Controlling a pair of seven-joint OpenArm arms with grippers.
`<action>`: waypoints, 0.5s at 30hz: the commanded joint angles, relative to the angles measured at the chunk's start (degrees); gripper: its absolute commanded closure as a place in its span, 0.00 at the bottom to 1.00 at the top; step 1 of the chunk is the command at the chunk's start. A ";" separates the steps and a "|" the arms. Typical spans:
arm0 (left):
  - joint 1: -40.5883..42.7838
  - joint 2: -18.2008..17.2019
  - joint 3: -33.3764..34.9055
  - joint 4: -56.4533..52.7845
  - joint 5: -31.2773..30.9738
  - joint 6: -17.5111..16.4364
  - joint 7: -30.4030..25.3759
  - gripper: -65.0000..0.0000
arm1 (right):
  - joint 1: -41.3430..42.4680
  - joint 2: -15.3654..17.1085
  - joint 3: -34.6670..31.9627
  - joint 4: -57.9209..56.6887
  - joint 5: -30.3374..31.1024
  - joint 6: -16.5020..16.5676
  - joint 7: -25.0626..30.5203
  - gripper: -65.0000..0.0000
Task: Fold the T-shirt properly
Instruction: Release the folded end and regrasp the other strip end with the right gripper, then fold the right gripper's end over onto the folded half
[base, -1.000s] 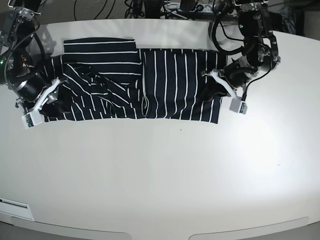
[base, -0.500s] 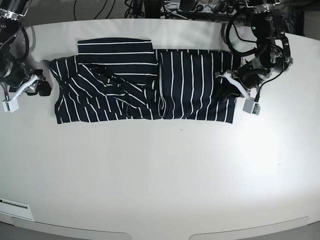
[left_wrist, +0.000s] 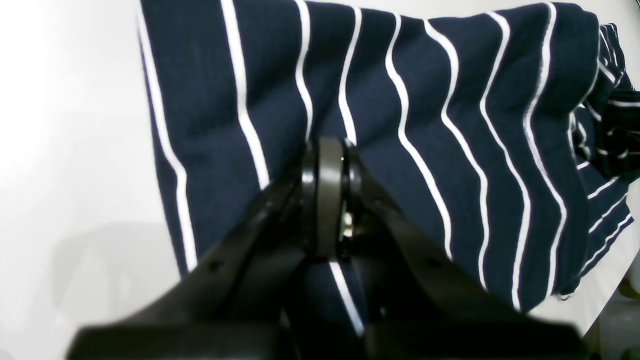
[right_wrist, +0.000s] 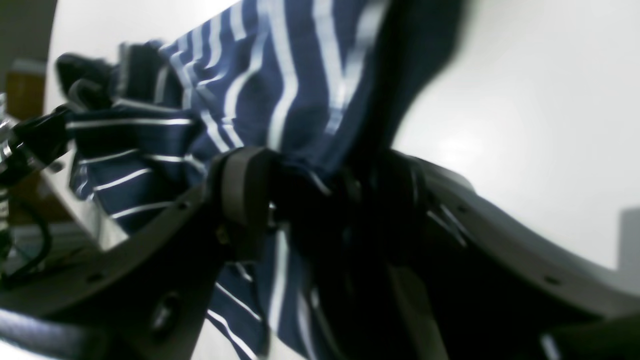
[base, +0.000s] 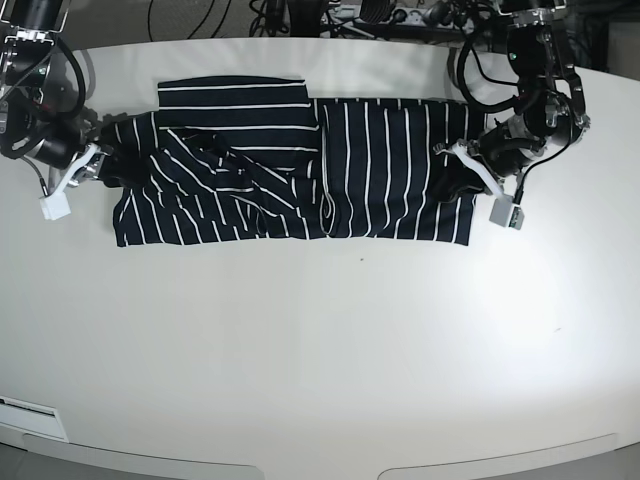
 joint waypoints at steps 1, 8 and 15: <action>-0.09 -0.46 -0.15 0.59 -0.22 0.22 0.48 1.00 | 0.15 0.81 -1.09 0.35 -1.11 0.00 -1.14 0.44; -0.11 -0.48 -0.15 0.59 -0.31 -0.02 0.44 1.00 | 1.75 0.85 -3.58 0.37 -1.11 1.05 -0.79 0.45; -0.44 -0.48 -0.15 0.59 -5.46 0.00 0.39 1.00 | 4.92 1.20 -3.52 0.46 -1.09 0.98 -2.75 1.00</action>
